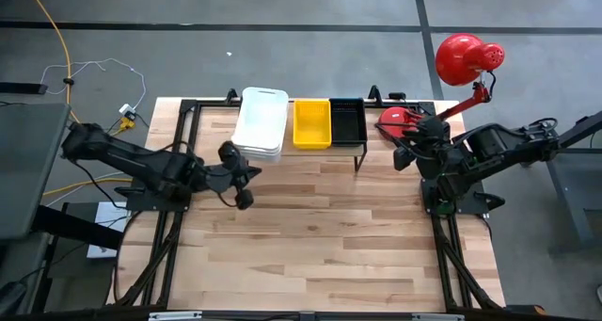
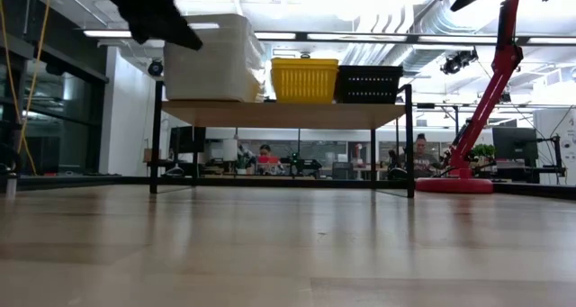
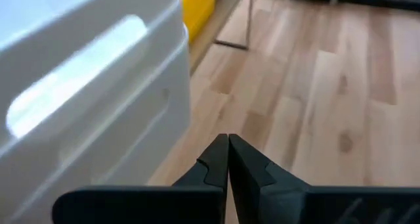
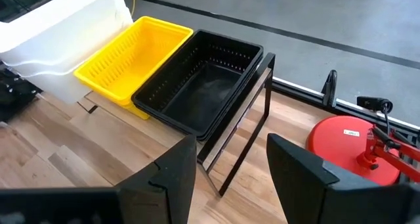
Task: Stack baskets on shelf by color
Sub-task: Adjust the stacked white bins, then return to Home Position
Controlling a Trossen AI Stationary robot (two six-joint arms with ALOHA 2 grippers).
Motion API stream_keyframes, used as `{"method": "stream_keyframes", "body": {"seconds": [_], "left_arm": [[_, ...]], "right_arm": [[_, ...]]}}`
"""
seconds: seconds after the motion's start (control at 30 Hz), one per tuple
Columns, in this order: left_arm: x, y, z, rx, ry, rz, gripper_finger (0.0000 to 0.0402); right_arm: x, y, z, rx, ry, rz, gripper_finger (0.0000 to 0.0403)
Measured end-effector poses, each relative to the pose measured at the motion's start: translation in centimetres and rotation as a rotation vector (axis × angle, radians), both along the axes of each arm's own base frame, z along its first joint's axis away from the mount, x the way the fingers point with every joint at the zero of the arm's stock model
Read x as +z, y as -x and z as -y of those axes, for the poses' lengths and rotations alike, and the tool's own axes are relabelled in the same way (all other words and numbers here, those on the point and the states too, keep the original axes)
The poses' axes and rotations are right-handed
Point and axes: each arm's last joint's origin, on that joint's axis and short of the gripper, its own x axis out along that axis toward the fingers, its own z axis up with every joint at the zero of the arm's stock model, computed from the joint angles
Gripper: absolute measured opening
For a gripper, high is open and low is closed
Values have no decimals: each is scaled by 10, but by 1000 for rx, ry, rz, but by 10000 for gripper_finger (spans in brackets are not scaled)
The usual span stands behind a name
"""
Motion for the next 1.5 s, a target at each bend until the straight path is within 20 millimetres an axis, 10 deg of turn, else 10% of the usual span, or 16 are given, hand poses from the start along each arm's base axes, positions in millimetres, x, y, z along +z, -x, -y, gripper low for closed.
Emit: {"method": "stream_keyframes", "body": {"seconds": [0.87,1.2,1.5], "left_arm": [[-1,-44,-19,171,-138,159,0],[97,16,-10,-100,-116,353,0],[126,88,-19,-34,-50,570,0]], "right_arm": [[-10,-20,-7,13,13,-85,172],[-6,-13,-6,102,8,-104,172],[3,-17,-9,259,23,-70,172]]}}
